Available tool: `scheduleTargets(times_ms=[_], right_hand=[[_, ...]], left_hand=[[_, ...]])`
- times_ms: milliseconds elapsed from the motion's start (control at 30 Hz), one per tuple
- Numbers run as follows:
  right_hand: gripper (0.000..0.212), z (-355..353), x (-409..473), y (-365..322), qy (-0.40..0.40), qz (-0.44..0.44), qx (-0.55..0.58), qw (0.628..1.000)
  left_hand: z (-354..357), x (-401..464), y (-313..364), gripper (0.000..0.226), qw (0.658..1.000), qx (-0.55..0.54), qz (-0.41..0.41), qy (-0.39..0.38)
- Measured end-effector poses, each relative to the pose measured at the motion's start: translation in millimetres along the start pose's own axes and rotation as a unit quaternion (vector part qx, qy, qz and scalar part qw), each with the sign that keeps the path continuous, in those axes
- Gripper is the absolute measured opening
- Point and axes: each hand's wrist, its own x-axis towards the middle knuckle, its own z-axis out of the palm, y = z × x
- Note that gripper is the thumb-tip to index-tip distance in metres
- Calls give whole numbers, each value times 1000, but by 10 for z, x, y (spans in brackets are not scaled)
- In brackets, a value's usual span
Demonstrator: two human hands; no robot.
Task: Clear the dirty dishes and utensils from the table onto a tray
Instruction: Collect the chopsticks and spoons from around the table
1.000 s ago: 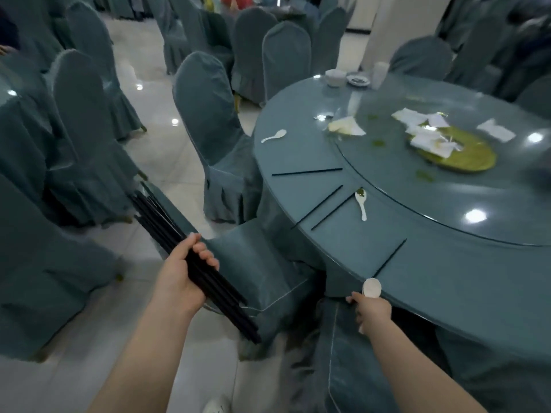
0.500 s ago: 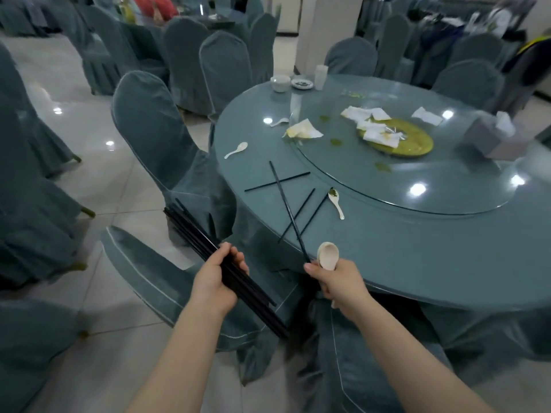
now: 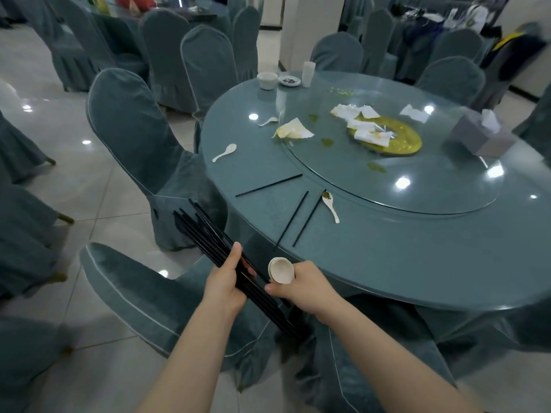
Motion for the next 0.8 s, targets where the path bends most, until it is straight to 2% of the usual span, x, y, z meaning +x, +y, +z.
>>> scheduleTargets(times_ms=[167,367,433,600,700,800], right_hand=[[30,-120,248,90,-32,10,-23,999],[21,-437,819,204,-91,33,39,995],[30,-623,1121,347,-49,60,42,996],[20,-1249,1929,838,88,114,-57,988],[14,-1559,2387,1085,110,135,-124,977],[10,-1701,2746,1205,144,146,-167,964]], left_hand=[[175,214,-18,13,1000,13,-11,17],[334,806,138,13,998,-13,-19,57],[417,1074,197,16,997,-35,-27,70],[755,1686,267,22,993,-39,-30,103],[961,1970,265,28,992,13,-40,117],[1106,2126,241,34,987,114,-51,100]])
